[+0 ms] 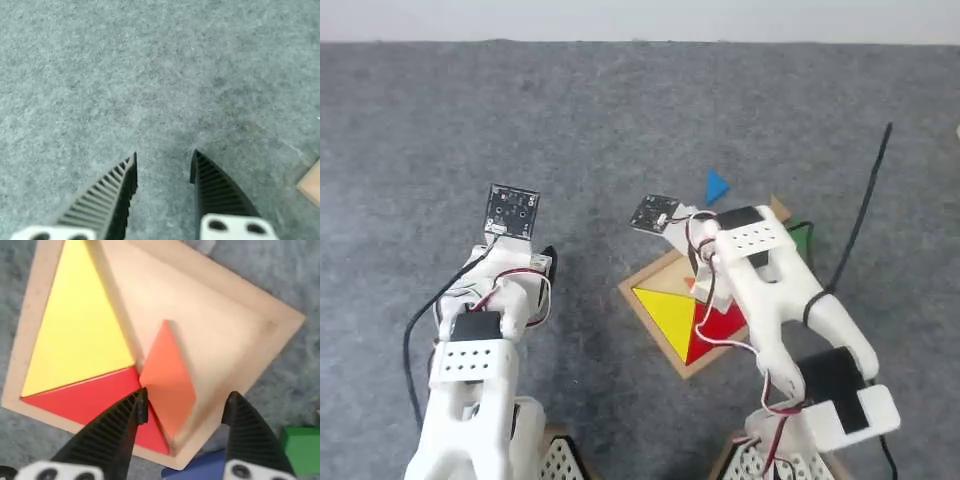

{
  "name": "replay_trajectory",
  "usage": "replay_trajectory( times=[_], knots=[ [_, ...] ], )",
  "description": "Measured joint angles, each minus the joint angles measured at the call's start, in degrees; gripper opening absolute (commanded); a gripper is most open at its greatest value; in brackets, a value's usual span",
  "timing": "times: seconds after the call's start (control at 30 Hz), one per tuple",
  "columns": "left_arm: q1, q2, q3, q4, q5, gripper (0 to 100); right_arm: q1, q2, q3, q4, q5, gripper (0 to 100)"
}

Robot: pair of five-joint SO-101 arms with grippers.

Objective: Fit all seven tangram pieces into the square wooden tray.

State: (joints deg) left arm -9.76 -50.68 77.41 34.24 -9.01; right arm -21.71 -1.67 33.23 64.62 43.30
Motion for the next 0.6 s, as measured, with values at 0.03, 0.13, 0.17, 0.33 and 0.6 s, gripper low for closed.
replay_trajectory(
  times=[0.03, 0.13, 0.17, 0.33, 0.6],
  knots=[
    [0.0, 0.0, 0.0, 0.0, 0.0, 17, 0.1, 0.0, 0.0, -0.1, 0.3, 24.2],
    [0.0, 0.0, 0.0, 0.0, 0.0, 17, -0.2, 0.0, 0.0, -1.1, 0.3, 24.2],
    [0.0, 0.0, 0.0, 0.0, 0.0, 17, -0.2, 0.3, 0.0, -1.2, 0.4, 24.2],
    [0.0, 0.0, 0.0, 0.0, 0.0, 17, 0.1, 4.0, -0.4, -2.7, 0.4, 24.2],
    [0.0, 0.0, 0.0, 0.0, 0.0, 17, 0.1, 8.1, -4.5, -4.2, 0.5, 24.2]
  ],
)
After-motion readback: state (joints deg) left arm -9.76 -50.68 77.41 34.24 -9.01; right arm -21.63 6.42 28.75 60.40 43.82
